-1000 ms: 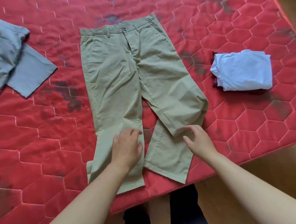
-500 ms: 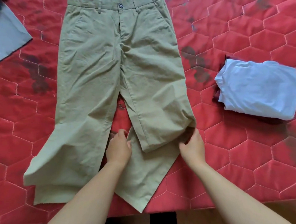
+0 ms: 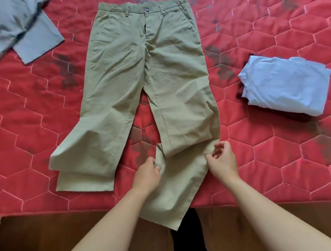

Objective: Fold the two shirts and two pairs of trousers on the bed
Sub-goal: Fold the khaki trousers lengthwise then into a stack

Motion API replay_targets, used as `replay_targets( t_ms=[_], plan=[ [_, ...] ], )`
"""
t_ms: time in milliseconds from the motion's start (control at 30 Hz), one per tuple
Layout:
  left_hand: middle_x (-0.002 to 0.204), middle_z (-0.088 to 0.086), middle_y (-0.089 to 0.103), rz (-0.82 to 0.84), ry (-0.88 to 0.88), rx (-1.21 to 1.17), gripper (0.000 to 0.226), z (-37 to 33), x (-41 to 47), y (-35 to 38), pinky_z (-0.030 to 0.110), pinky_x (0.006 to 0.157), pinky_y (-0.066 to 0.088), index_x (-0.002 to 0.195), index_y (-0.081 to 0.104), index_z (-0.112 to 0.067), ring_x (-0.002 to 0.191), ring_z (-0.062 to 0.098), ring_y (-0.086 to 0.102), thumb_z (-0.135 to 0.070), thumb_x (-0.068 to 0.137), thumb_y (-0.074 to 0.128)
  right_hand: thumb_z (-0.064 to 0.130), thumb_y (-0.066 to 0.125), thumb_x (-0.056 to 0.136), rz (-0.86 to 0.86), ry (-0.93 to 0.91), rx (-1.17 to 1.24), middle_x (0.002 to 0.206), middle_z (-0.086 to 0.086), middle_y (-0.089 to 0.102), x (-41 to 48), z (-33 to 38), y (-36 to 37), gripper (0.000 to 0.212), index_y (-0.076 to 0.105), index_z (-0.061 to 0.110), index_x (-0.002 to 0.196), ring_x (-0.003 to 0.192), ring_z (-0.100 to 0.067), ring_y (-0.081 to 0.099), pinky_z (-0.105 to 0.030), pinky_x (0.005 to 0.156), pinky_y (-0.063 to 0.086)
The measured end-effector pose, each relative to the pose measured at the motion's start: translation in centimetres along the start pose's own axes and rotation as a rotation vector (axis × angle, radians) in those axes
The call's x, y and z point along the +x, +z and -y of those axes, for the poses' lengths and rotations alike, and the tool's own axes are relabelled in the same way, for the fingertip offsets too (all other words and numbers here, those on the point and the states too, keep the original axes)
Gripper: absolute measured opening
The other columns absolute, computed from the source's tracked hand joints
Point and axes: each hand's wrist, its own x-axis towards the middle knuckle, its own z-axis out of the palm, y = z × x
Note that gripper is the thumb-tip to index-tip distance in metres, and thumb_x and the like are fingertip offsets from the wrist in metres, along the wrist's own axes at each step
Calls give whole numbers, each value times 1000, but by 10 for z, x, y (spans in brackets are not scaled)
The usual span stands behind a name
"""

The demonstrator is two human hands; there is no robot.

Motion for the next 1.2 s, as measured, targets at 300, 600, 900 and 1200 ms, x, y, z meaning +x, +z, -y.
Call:
replay_targets(
  t_ms=[300,600,900,1200],
  plan=[
    [114,-2,58,-17,124,5,24,-2,-43,14,35,91,45,113,51,-20,108,17,54,-22,90,50,15,64,80,143,-114,-161,86,4,59,-25,-19,-52,43,47,18,119,73,-7,56,-23,67,45],
    [103,-3,59,-146,48,-84,20,-20,47,-57,29,83,44,107,55,-19,96,14,56,-19,87,52,14,63,83,352,-298,-152,98,1,57,12,79,39,25,58,14,107,83,-12,55,-29,78,48],
    [101,-3,61,-325,-30,-113,19,60,36,-114,34,79,47,102,59,-20,89,18,58,-14,87,50,23,62,85,616,-439,-223,95,8,56,-22,121,146,18,60,19,102,84,-3,49,-19,80,41],
    [111,2,47,-460,-358,-142,21,184,-19,-120,38,79,44,104,49,-19,103,26,51,-9,85,50,32,68,80,590,-324,-293,112,6,53,-104,102,209,43,47,21,116,103,-11,53,-27,87,45]
  ],
)
